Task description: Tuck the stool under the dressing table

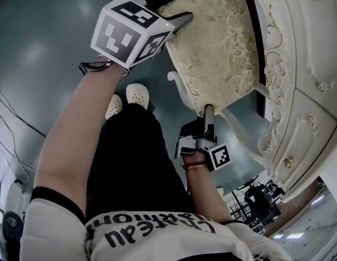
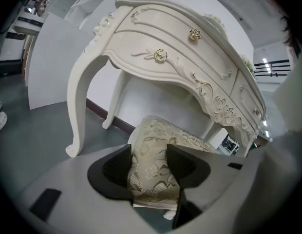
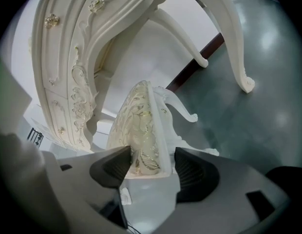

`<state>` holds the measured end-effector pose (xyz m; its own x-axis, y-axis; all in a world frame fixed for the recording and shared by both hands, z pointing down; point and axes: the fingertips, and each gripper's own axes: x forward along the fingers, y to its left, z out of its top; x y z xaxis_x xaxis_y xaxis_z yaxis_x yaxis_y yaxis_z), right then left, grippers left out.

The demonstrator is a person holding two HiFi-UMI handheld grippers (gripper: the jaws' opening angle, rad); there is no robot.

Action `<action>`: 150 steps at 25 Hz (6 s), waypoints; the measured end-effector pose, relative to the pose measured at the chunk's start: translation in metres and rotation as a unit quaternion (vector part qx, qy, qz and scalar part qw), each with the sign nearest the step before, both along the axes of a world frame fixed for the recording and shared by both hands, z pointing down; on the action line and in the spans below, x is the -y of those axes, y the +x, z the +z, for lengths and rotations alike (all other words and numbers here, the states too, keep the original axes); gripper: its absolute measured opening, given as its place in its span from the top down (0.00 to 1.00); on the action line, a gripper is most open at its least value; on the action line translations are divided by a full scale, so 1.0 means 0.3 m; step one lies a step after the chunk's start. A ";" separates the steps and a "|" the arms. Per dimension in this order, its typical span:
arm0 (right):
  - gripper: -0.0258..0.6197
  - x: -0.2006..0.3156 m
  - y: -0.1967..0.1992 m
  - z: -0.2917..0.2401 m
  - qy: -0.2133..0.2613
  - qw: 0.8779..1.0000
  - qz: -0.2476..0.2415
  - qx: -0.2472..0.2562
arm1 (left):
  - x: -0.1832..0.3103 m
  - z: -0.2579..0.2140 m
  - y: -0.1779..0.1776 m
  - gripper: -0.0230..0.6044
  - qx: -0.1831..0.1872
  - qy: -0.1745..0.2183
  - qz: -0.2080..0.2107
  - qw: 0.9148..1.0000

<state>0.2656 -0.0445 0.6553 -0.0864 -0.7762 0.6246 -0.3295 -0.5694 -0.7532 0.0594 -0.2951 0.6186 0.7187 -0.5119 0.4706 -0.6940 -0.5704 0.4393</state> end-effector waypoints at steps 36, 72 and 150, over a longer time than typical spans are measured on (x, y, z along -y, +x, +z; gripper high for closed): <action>0.51 0.459 0.346 -0.031 0.157 0.971 0.093 -0.156 | 0.364 -0.028 0.231 0.63 -0.031 0.133 -0.043 0.990; 0.50 0.295 0.350 0.009 0.074 0.982 0.105 -0.140 | -0.876 -0.149 -0.200 0.92 -0.040 -0.166 -0.059 0.983; 0.84 0.312 -0.473 -2.529 0.484 0.635 -0.441 -0.410 | -0.589 -2.393 -0.077 0.92 -0.058 0.342 -0.126 0.929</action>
